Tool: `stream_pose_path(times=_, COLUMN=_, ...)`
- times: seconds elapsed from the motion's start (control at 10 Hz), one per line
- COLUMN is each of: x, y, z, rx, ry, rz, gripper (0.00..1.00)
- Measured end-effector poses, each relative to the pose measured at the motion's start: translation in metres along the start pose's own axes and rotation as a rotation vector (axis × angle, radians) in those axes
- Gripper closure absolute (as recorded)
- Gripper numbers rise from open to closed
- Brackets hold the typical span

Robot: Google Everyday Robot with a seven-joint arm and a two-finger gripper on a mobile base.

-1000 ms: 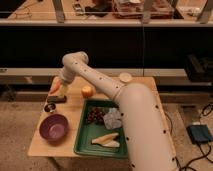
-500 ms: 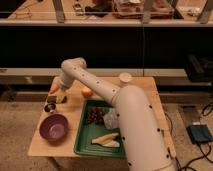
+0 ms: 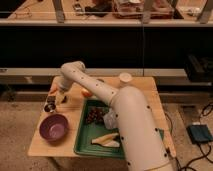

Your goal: Place eraser in paper cup

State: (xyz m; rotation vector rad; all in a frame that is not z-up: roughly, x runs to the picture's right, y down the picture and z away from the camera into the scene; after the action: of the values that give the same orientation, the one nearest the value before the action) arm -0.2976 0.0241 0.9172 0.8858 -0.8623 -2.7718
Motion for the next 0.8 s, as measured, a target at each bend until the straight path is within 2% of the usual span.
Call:
stream_pose_path(times=0.1, x=-0.011, y=0.001, z=0.014, rx=-0.003, ry=-0.010, rz=0.010, gripper=0.20)
stream_pose_path(times=0.5, x=-0.024, y=0.010, z=0.029, rx=-0.011, ry=-0.018, rz=0.028, gripper=0.20)
stream_pose_path(times=0.8, x=-0.026, y=0.011, z=0.040, rx=0.016, ry=-0.021, rz=0.025, gripper=0.20)
